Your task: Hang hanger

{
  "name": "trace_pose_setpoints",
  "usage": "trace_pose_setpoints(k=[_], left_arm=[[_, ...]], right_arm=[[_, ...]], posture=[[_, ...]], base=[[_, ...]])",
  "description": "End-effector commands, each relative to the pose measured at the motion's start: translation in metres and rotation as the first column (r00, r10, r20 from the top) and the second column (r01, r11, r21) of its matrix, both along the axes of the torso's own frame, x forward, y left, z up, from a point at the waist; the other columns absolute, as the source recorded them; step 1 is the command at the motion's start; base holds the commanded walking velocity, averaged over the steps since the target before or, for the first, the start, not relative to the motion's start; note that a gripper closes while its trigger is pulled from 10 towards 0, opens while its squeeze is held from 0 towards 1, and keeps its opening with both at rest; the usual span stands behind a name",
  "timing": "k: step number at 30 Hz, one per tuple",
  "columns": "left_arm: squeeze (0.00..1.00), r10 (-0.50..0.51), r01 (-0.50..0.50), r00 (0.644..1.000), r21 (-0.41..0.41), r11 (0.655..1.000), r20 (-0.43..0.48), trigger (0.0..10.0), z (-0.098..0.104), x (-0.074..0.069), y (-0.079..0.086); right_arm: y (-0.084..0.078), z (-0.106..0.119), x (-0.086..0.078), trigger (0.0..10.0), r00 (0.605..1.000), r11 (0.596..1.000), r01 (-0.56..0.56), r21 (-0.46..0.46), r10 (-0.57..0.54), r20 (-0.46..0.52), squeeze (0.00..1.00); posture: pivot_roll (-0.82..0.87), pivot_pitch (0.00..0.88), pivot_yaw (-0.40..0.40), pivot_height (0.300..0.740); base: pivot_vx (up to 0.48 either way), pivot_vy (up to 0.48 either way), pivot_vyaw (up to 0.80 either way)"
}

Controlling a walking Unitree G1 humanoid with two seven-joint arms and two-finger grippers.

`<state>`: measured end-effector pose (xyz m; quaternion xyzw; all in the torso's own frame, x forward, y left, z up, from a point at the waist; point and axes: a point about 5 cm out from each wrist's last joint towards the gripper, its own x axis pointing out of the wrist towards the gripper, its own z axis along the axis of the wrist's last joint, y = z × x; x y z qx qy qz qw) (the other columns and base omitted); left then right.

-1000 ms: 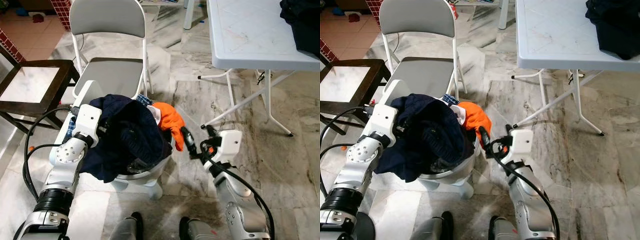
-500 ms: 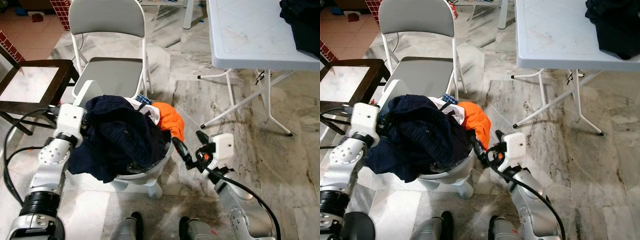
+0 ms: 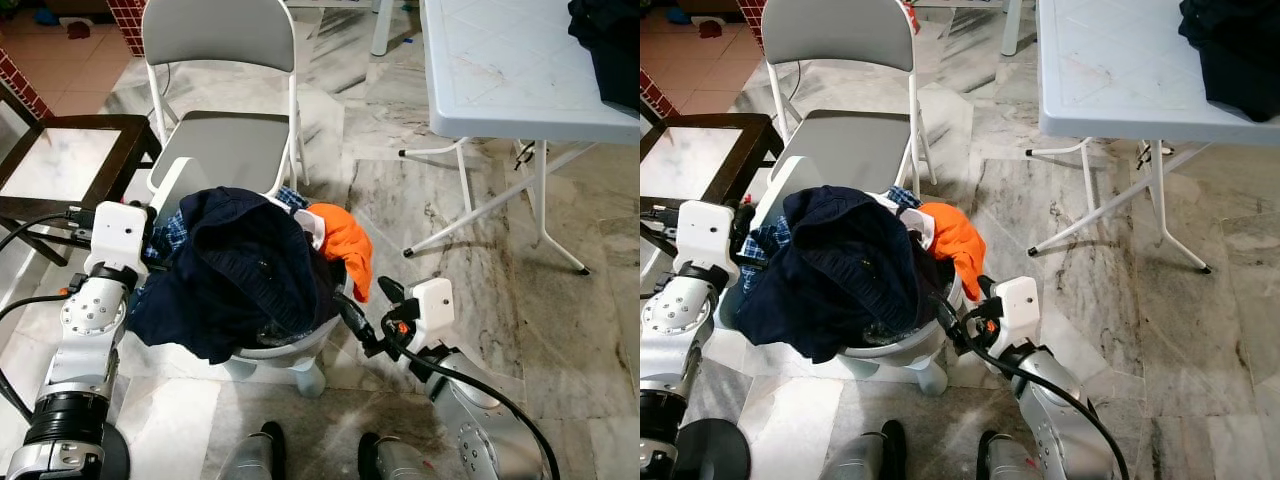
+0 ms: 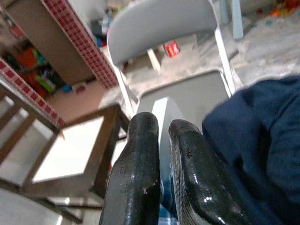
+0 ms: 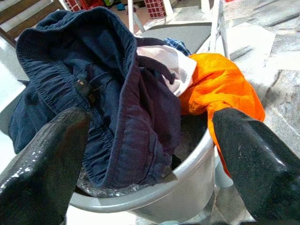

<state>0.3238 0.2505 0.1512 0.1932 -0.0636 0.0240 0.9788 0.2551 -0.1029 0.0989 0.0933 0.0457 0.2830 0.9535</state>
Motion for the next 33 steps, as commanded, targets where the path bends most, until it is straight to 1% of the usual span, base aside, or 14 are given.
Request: trace_pose_setpoints(k=[1, 3, 4, 5, 11, 12, 13, 18, 19, 20, 27, 28, 29, 33], left_arm=[[0.0, -0.046, 0.046, 0.998, 0.021, 0.999, 0.039, 10.0, 0.007, -0.001, -0.007], [0.0, -0.065, 0.065, 0.997, 0.02, 0.998, 0.039, 10.0, 0.007, -0.001, -0.01], [1.0, -0.107, 0.106, 0.994, 0.02, 0.994, 0.039, 10.0, 0.008, 0.0, -0.017], [1.0, -0.136, 0.135, 0.99, 0.017, 0.991, 0.041, 10.0, 0.008, 0.0, -0.023], [1.0, -0.212, 0.212, 0.977, 0.009, 0.977, 0.004, 10.0, 0.004, 0.001, -0.033], [1.0, -0.238, 0.238, 0.971, 0.015, 0.971, -0.019, 10.0, 0.001, 0.001, -0.035], [1.0, -0.272, 0.274, 0.96, 0.034, 0.961, -0.066, 10.0, -0.004, 0.001, -0.037], [1.0, -0.27, 0.278, 0.958, 0.071, 0.958, -0.1, 10.0, -0.004, 0.006, -0.031], [1.0, -0.284, 0.293, 0.952, 0.076, 0.953, -0.114, 10.0, -0.004, 0.007, -0.031], [1.0, -0.296, 0.312, 0.944, 0.104, 0.945, -0.143, 10.0, -0.004, 0.008, -0.03], [1.0, -0.312, 0.343, 0.93, 0.156, 0.926, -0.195, 10.0, -0.002, 0.012, -0.026], [1.0, -0.319, 0.353, 0.926, 0.16, 0.922, -0.202, 10.0, -0.001, 0.013, -0.026], [1.0, -0.348, 0.384, 0.912, 0.158, 0.91, -0.216, 10.0, 0.0, 0.013, -0.027], [1.0, -0.41, 0.438, 0.89, 0.122, 0.891, -0.196, 10.0, 0.004, 0.012, -0.033]], right_arm=[[0.003, 0.0, -0.005, 10.0, 1.0, 1.0, -0.015, -0.003, 0.015, -0.005, 0.0], [0.003, -0.001, -0.005, 10.0, 1.0, 1.0, -0.016, -0.004, 0.016, -0.006, 0.0], [0.004, -0.001, -0.006, 10.0, 1.0, 1.0, -0.021, -0.012, 0.021, -0.006, 0.0], [0.006, -0.001, -0.007, 10.0, 1.0, 1.0, -0.026, -0.016, 0.026, -0.006, 0.0], [0.007, -0.001, -0.01, 10.0, 0.999, 0.999, -0.036, -0.022, 0.035, -0.005, 0.0], [0.007, -0.001, -0.01, 10.0, 0.999, 0.999, -0.035, -0.023, 0.035, -0.005, 0.0], [0.007, -0.001, -0.011, 10.0, 0.999, 0.999, -0.035, -0.025, 0.035, -0.006, 0.0], [0.006, -0.001, -0.013, 10.0, 0.999, 0.999, -0.034, -0.032, 0.034, -0.008, 0.0], [0.005, -0.001, -0.013, 10.0, 0.999, 0.999, -0.034, -0.033, 0.033, -0.009, 0.0], [0.006, -0.002, -0.014, 10.0, 0.999, 0.999, -0.035, -0.034, 0.034, -0.011, 0.0], [0.007, -0.002, -0.015, 10.0, 0.999, 0.998, -0.043, -0.038, 0.043, -0.012, 0.0], [0.007, -0.002, -0.015, 10.0, 0.999, 0.998, -0.044, -0.04, 0.044, -0.012, 0.0], [0.008, -0.002, -0.015, 10.0, 0.999, 0.998, -0.046, -0.041, 0.046, -0.012, 0.0], [0.008, -0.002, -0.014, 10.0, 0.999, 0.998, -0.049, -0.044, 0.049, -0.011, 0.0]], posture=[[-0.01, 0.246, 0.05, 0.74], [-0.01, 0.246, 0.05, 0.74], [-0.02, 0.249, 0.049, 0.74], [-0.02, 0.25, 0.049, 0.74], [-0.03, 0.254, 0.049, 0.74], [-0.03, 0.256, 0.049, 0.74], [-0.03, 0.256, 0.049, 0.74], [-0.04, 0.262, 0.05, 0.74], [-0.04, 0.262, 0.05, 0.74], [-0.04, 0.262, 0.05, 0.74], [-0.04, 0.261, 0.05, 0.74], [-0.04, 0.26, 0.05, 0.74], [-0.04, 0.26, 0.05, 0.74], [-0.04, 0.26, 0.05, 0.74]], base=[[0.0, 0.0, 0.0], [0.0, 0.0, 0.0], [0.0, 0.0, 0.0], [0.0, 0.0, 0.0], [0.0, 0.0, 0.0], [0.0, 0.0, 0.0], [0.0, 0.0, 0.0], [0.0, 0.0, 0.0], [0.0, 0.0, 0.0], [0.0, 0.0, 0.0], [0.0, 0.0, 0.0], [0.0, 0.0, 0.0], [0.0, 0.0, 0.0], [0.0, 0.0, 0.0]])
